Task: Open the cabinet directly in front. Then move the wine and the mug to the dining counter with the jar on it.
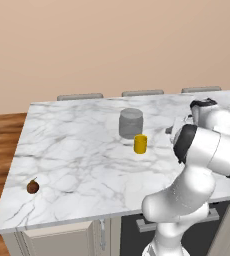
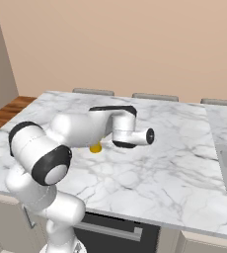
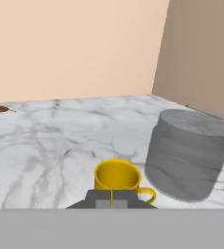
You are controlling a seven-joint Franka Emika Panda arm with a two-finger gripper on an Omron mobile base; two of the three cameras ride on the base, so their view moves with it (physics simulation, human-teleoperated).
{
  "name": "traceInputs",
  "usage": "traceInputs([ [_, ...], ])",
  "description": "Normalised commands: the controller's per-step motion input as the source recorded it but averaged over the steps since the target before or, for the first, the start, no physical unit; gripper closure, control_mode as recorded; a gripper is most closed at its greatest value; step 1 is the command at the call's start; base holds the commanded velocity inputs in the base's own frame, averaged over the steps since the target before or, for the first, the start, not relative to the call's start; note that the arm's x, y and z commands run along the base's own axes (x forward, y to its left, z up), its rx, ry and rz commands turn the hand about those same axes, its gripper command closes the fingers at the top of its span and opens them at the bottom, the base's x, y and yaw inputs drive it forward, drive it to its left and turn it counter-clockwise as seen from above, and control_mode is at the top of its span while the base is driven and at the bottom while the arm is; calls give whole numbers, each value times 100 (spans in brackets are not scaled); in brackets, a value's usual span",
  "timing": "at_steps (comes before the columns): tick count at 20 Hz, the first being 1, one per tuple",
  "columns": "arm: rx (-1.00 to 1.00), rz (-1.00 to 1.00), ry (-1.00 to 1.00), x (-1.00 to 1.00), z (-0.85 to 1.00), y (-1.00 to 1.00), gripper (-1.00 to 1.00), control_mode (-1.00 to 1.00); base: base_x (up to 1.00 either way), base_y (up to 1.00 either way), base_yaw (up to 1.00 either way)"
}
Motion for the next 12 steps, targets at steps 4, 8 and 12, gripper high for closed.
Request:
traceInputs([
  [4,-6,7,0,-69,69,0,100,-100,0,0,0],
  [8,-8,8,0,-74,66,0,100,-100,0,0,0],
  [12,-8,9,-1,-86,52,0,100,-100,0,0,0],
])
